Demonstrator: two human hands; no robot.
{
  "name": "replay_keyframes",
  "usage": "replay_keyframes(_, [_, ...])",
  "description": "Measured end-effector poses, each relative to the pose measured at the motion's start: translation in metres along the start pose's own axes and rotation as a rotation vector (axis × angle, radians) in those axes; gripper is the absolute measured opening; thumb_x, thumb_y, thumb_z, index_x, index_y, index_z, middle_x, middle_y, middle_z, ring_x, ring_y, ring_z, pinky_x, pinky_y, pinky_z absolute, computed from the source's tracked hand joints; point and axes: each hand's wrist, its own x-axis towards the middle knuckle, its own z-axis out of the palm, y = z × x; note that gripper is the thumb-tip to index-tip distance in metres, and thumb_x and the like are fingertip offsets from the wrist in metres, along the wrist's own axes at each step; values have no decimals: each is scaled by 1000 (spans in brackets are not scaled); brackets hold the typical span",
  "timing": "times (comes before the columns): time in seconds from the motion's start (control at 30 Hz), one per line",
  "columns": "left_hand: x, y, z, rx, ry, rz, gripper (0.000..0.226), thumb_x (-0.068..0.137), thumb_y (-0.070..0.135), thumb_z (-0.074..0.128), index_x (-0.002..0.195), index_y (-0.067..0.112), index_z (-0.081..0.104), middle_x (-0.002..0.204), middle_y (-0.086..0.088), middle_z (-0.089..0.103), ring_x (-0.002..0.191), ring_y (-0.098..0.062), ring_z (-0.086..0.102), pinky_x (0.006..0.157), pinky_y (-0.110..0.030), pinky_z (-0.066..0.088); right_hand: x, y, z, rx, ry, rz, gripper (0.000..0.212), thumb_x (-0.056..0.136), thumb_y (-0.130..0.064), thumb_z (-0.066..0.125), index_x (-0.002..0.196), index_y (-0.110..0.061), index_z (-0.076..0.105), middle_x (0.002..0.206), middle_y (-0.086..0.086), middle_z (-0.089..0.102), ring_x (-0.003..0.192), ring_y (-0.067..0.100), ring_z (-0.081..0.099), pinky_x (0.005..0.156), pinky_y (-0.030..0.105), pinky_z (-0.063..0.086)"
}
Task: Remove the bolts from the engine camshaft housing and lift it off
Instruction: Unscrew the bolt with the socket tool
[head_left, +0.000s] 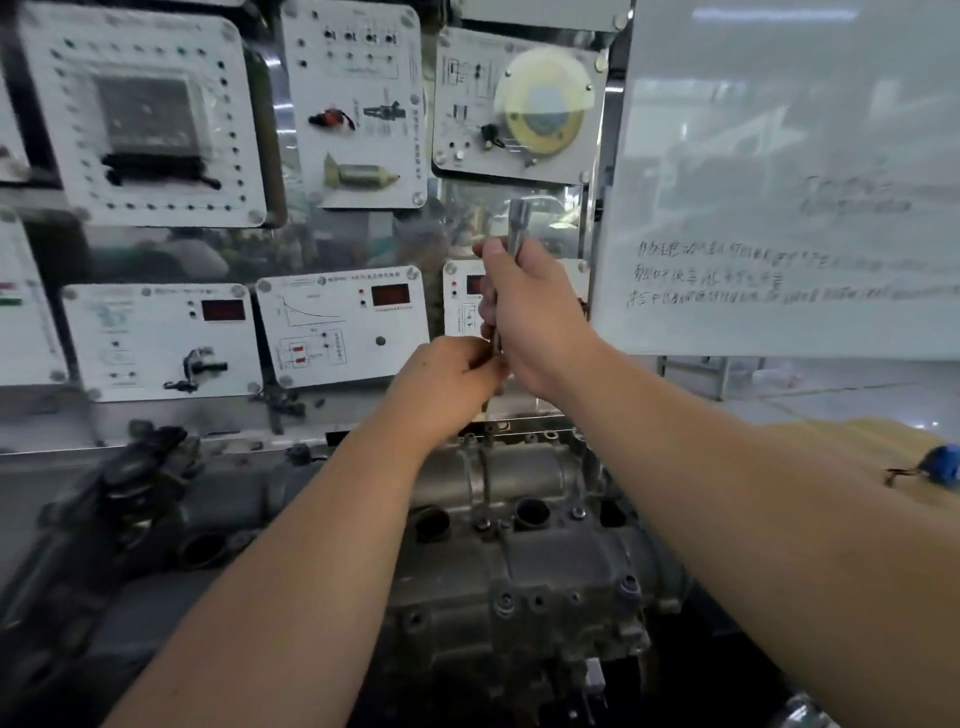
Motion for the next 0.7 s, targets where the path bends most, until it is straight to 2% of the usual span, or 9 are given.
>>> replay_keyframes(0.07, [1,-4,-1,-23,-36,-45,25,98,32,58,84,20,75,76,7,75,74,-8,70,73,-32,52,2,6,4,-43,-32,-1,19,106,-25,46,92,-14,53,53,-10,46,48,5,41,54,24,35])
replay_keyframes(0.13, [1,-6,0,-29,-74,-69,24,98,32,59,87,19,76,75,9,75,72,-4,70,74,-31,53,3,10,3,-40,-68,18,21,107,-24,45,90,-14,53,51,-14,50,44,1,44,49,19,38])
replay_keyframes(0.23, [1,-7,0,-6,-97,-69,28,99,34,59,89,13,77,80,3,77,79,-13,73,85,-37,58,-1,13,1,40,-133,48,21,109,-20,41,95,-15,57,48,-17,55,42,-4,50,44,12,40])
replay_keyframes(0.4, [1,-7,0,5,-69,-61,32,97,33,60,80,9,75,75,1,76,77,-19,74,82,-41,57,5,11,0,111,-110,109,18,108,-20,42,99,-14,56,60,-5,41,52,8,35,54,24,32])
replay_keyframes(0.47, [2,-8,-2,-43,-47,-85,32,96,32,61,79,8,74,72,2,76,75,-21,74,75,-38,56,6,11,3,119,-117,103,16,108,-20,43,101,-14,56,61,-3,39,53,10,32,54,26,30])
replay_keyframes(0.53, [2,-10,-3,-27,-47,-98,32,95,30,63,73,8,73,65,7,74,60,-9,69,58,-27,49,6,15,5,104,-131,115,16,108,-22,43,103,-14,57,62,-2,37,54,11,30,53,26,28])
replay_keyframes(0.6, [1,-12,-3,26,-68,-101,31,92,26,65,70,6,72,50,14,65,43,3,55,45,-14,35,4,21,7,111,-131,137,17,108,-22,43,102,-14,57,62,-2,36,56,11,28,55,27,26])
replay_keyframes(0.7, [1,-13,-5,41,-88,-114,27,89,23,67,74,2,75,44,17,59,41,4,51,44,-11,34,2,28,6,164,-132,132,19,108,-21,42,99,-15,58,63,0,35,56,12,28,57,28,24])
